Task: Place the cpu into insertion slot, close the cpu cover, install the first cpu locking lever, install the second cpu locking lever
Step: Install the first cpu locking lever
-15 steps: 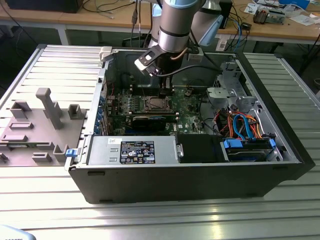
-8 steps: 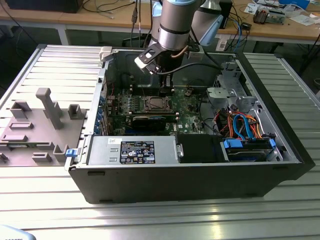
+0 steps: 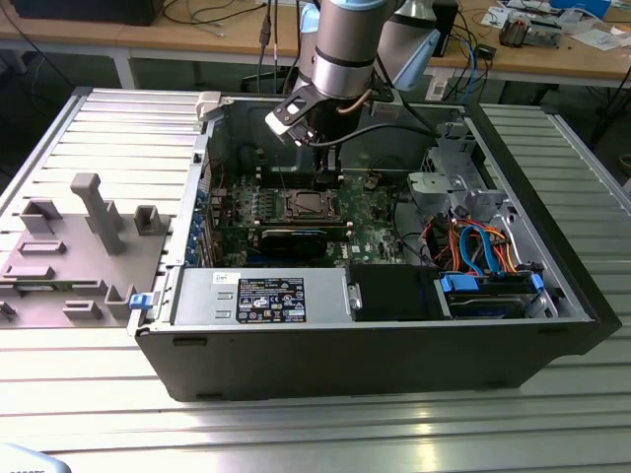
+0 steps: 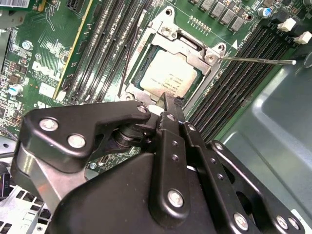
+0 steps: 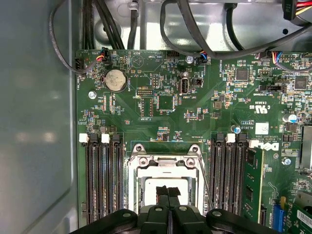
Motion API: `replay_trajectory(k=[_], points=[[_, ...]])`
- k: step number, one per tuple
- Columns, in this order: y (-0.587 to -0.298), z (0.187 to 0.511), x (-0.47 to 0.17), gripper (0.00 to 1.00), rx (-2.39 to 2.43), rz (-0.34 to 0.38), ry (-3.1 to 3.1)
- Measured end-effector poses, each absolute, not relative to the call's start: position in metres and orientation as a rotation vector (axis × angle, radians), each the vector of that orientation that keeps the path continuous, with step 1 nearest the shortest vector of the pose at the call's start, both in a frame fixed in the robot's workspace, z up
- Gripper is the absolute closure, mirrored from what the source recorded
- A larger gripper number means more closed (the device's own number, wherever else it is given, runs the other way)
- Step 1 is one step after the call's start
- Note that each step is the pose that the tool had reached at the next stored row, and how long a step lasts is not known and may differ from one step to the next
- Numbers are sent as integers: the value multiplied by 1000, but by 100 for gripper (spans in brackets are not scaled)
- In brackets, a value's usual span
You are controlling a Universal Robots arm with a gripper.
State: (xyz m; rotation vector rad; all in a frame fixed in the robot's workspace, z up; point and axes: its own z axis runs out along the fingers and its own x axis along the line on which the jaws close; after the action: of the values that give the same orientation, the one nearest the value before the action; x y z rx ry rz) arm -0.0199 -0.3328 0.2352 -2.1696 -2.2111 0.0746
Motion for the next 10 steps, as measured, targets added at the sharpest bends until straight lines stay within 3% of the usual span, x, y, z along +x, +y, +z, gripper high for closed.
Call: replay_trajectory(k=[10], points=[[-333, 235, -20, 89, -2137, 76, -2243]])
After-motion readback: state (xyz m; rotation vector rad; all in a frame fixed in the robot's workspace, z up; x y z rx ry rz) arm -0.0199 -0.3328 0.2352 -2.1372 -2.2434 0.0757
